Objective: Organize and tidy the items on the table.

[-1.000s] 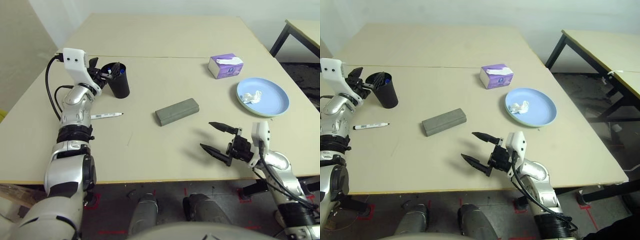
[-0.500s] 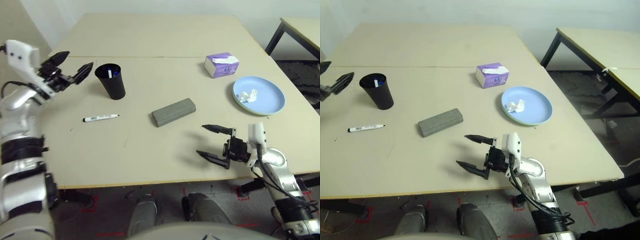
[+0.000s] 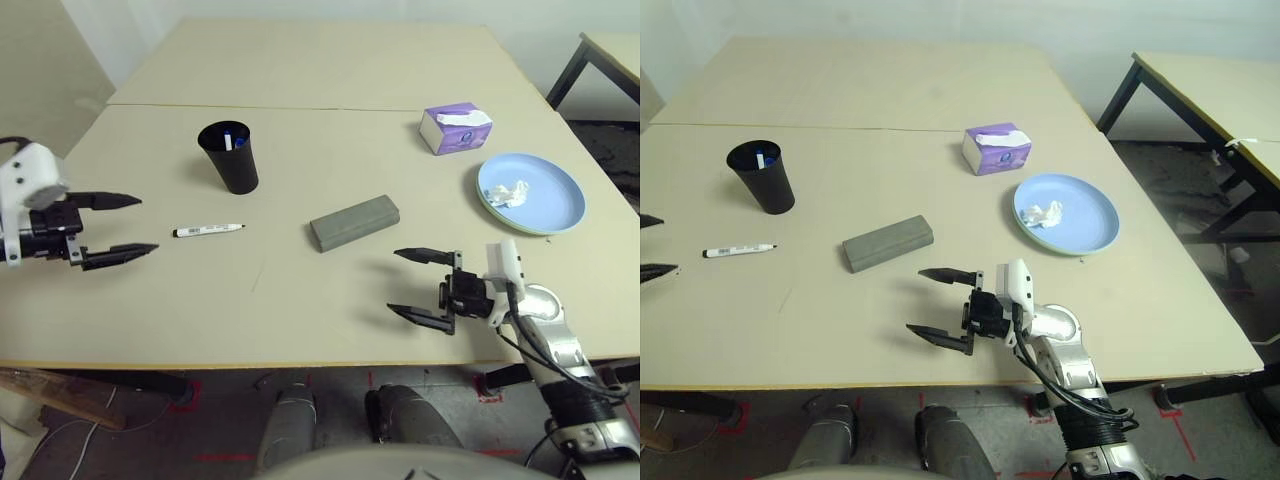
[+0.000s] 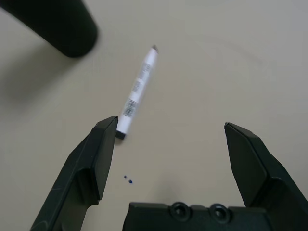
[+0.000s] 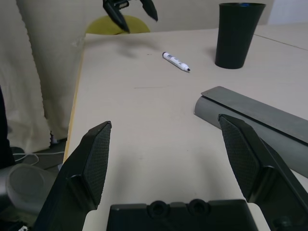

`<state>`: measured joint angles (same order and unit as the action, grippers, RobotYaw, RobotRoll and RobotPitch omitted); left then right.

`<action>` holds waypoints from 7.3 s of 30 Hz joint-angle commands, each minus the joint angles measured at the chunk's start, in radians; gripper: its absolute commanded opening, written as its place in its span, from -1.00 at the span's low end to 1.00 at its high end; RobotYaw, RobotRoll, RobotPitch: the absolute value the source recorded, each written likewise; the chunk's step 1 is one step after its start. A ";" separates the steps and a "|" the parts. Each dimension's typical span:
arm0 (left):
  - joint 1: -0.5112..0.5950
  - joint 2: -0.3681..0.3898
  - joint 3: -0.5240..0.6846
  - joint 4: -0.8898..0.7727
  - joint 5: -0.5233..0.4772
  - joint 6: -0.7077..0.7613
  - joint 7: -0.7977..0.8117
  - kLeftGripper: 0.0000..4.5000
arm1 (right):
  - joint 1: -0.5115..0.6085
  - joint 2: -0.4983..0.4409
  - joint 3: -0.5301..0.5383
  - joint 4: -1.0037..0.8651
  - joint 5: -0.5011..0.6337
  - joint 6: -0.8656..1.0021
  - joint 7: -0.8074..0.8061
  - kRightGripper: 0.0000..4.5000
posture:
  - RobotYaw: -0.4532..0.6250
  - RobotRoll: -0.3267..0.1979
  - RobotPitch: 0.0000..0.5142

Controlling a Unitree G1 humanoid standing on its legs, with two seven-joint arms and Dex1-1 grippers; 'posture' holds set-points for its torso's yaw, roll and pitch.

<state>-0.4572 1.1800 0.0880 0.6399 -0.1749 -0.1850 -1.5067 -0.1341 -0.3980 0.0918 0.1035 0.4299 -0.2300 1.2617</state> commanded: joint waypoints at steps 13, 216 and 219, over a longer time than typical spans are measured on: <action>-0.445 -0.177 -0.272 0.463 0.337 -0.219 0.043 0.99 | 0.069 -0.004 0.019 -0.065 -0.024 0.001 -0.064 1.00 | -0.37 0.25 -0.55; -0.440 -0.305 -0.183 0.561 0.294 -0.287 -0.104 -0.89 | 0.050 0.049 -0.016 -0.142 -0.047 0.083 -0.349 1.00 | -0.40 0.25 -0.57; -0.403 -0.303 -0.123 0.504 0.199 -0.251 -0.108 -0.89 | 0.046 0.063 -0.022 -0.115 -0.076 0.054 -0.382 1.00 | -0.38 0.25 -0.58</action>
<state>-0.8775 0.8774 -0.0677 1.1762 0.0795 -0.4563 -1.6037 -0.0872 -0.3405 0.0820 -0.0328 0.3776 -0.1559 0.8992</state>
